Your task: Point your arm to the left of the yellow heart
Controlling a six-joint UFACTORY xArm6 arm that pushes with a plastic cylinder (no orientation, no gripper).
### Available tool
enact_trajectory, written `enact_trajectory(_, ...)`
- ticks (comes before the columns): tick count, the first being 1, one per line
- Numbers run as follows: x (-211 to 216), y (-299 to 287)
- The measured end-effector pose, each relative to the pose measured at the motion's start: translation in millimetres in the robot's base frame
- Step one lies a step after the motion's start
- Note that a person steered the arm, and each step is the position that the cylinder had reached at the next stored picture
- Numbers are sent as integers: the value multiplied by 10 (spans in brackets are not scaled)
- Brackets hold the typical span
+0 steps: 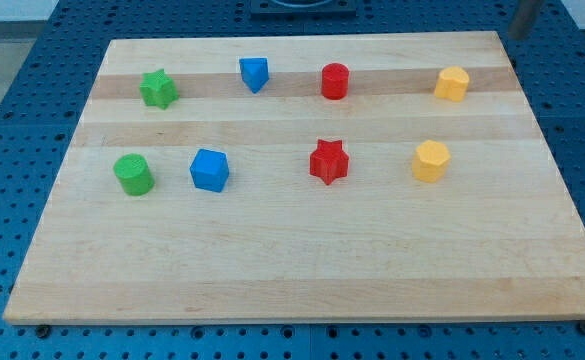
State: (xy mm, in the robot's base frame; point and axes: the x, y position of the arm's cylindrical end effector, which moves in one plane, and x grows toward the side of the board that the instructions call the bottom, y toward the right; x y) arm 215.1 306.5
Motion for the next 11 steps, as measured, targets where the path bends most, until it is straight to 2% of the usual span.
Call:
enact_trajectory(1, 105, -102)
enact_trajectory(3, 24, -549)
enact_trajectory(4, 8, -556)
enact_trajectory(5, -180, -919)
enact_trajectory(9, -237, -1116)
enact_trajectory(10, -222, -1440)
enact_trajectory(11, 331, -1440)
